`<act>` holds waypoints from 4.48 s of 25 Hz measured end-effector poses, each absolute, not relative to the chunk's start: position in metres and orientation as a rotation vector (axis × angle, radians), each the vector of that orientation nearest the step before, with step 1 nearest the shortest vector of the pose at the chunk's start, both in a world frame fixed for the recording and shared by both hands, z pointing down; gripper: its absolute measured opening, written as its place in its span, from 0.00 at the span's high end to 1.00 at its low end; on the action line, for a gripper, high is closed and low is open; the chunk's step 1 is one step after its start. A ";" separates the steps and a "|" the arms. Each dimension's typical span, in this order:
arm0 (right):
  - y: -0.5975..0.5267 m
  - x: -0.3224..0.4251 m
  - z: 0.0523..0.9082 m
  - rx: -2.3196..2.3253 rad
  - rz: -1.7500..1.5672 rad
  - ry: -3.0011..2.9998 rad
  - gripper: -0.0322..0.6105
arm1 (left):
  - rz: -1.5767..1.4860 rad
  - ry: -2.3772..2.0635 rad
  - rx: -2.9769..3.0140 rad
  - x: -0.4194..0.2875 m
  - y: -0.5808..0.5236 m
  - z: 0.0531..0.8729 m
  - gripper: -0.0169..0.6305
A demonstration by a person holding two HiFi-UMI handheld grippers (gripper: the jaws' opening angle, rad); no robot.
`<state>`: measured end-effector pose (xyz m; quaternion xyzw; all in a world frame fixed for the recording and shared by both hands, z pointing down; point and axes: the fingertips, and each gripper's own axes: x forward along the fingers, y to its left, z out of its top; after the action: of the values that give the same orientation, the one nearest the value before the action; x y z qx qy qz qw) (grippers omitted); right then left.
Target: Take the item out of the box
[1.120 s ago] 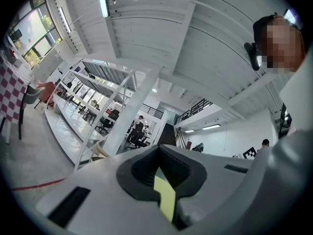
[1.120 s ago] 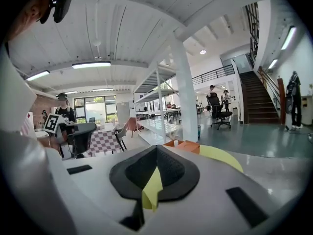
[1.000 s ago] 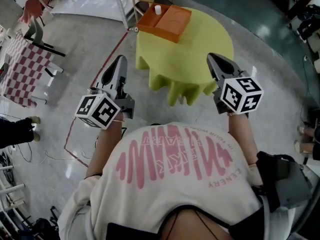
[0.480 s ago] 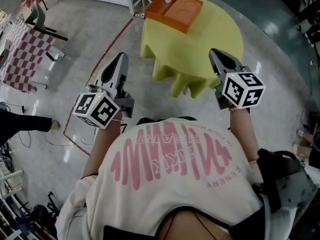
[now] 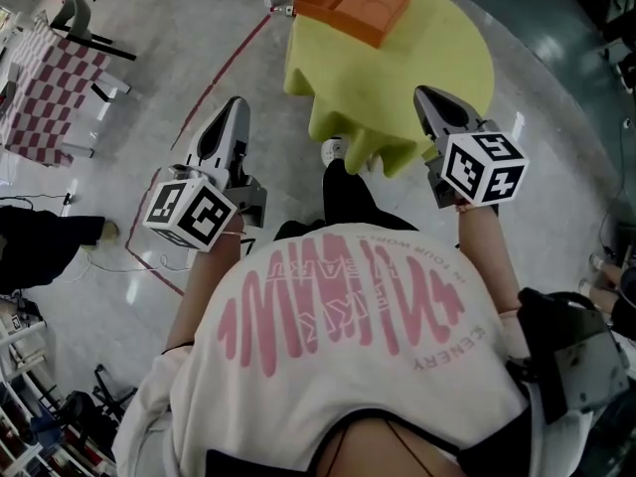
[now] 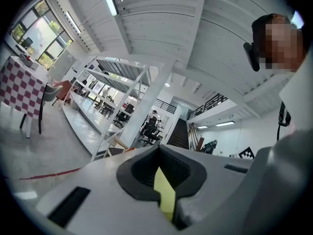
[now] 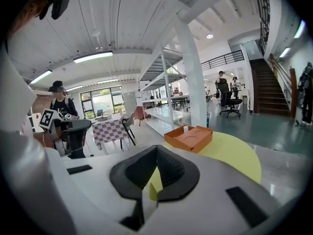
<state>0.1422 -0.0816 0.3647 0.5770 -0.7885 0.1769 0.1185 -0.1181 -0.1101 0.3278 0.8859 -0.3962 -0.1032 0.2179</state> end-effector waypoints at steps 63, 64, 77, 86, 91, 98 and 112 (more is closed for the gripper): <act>-0.484 0.192 0.466 1.252 0.539 -2.314 0.94 | -0.065 -1.203 2.230 -0.082 -0.373 0.414 0.96; -0.488 0.191 0.469 1.234 0.529 -2.308 0.94 | -0.059 -1.204 2.226 -0.082 -0.372 0.417 0.96; -0.554 0.193 0.516 1.098 0.479 -2.223 0.94 | 0.017 -1.252 2.141 -0.095 -0.367 0.447 0.96; -0.588 0.196 0.518 1.101 0.493 -2.166 0.94 | 0.060 -1.263 2.108 -0.111 -0.369 0.447 0.96; -0.601 0.202 0.525 1.122 0.489 -2.141 0.94 | 0.063 -1.269 2.094 -0.114 -0.368 0.457 0.96; -0.620 0.202 0.525 1.121 0.576 -2.139 0.91 | 0.056 -1.276 2.065 -0.120 -0.368 0.465 0.96; -0.617 0.186 0.552 0.921 0.552 -2.056 0.58 | 0.054 -1.270 2.031 -0.114 -0.362 0.478 0.96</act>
<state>0.1863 -0.6173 0.5521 0.3640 -0.8124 0.2184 0.3997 -0.1137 -0.3621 0.4784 0.7894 -0.4937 0.0208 0.3643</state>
